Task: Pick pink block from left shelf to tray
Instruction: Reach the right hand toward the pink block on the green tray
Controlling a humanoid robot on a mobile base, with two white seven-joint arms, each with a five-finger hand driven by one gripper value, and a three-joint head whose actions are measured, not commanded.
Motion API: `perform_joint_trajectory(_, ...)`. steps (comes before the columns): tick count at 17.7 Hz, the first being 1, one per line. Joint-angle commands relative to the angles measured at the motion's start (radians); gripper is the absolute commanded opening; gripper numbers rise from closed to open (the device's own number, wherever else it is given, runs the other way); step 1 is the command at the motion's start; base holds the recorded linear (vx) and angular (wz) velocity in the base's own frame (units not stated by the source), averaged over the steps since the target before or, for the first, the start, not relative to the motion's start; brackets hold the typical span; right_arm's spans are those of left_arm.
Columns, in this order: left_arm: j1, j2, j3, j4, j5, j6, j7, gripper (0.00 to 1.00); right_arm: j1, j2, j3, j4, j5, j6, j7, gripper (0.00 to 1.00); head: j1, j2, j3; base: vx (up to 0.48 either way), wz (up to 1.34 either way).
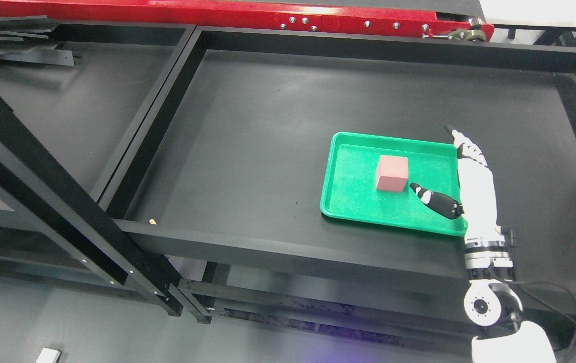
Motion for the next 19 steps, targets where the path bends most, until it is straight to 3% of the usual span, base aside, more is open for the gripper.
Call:
perform_joint_trajectory(1, 0.020, 0.018, 0.000, -0.017, 0.000, 0.000, 0.000, 1.00, -0.024, -0.018, -0.017, 0.045, -0.010, 0.024, 0.086, 0.99, 0.0000, 0.000, 0.000, 0.081, 0.00)
perform_joint_trajectory(12, 0.020, 0.018, 0.000, -0.017, 0.000, 0.000, 0.000, 1.00, -0.069, -0.018, -0.005, 0.074, -0.009, 0.038, 0.170, 0.99, 0.0000, 0.000, 0.000, 0.069, 0.00)
perform_joint_trajectory(16, 0.020, 0.018, 0.000, -0.017, 0.000, 0.000, 0.000, 1.00, -0.069, -0.018, 0.016, 0.100, -0.007, 0.045, 0.358, 0.99, 0.0000, 0.000, 0.000, 0.056, 0.01)
perform_joint_trajectory(19, 0.020, 0.018, 0.000, -0.017, 0.000, 0.000, 0.000, 1.00, -0.069, -0.018, 0.022, 0.102, -0.007, 0.068, 0.388, 0.99, 0.0000, 0.000, 0.000, 0.036, 0.00)
